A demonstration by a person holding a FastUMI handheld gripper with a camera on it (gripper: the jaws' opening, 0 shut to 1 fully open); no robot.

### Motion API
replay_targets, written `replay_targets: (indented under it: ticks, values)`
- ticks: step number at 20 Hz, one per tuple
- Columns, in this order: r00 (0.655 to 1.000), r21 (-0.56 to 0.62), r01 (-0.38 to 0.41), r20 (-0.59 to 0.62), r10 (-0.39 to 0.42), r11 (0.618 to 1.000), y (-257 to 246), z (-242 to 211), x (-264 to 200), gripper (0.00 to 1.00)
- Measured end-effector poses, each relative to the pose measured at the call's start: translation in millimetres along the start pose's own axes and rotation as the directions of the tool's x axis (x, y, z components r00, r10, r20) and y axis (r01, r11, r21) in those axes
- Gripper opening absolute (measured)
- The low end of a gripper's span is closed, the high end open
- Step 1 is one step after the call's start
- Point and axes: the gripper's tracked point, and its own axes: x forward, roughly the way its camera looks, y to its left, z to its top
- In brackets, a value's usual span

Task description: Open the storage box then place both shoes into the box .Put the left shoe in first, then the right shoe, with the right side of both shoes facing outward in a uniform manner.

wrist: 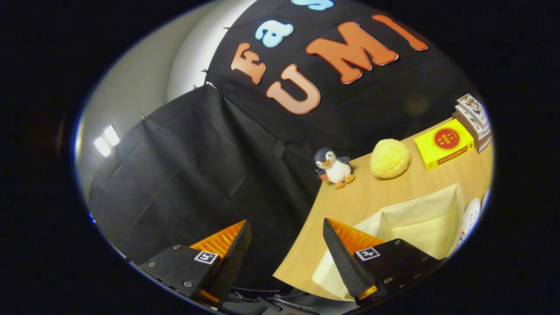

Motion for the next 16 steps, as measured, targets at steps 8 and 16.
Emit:
replay_targets:
  ticks: [8, 16]
  values:
    - [0.897, -0.096, 0.432, 0.145, -0.417, 0.897, -186, 35, -109, 0.98]
    - [0.754, -0.146, 0.656, 0.102, -0.649, 0.74, -313, -10, -180, 0.9]
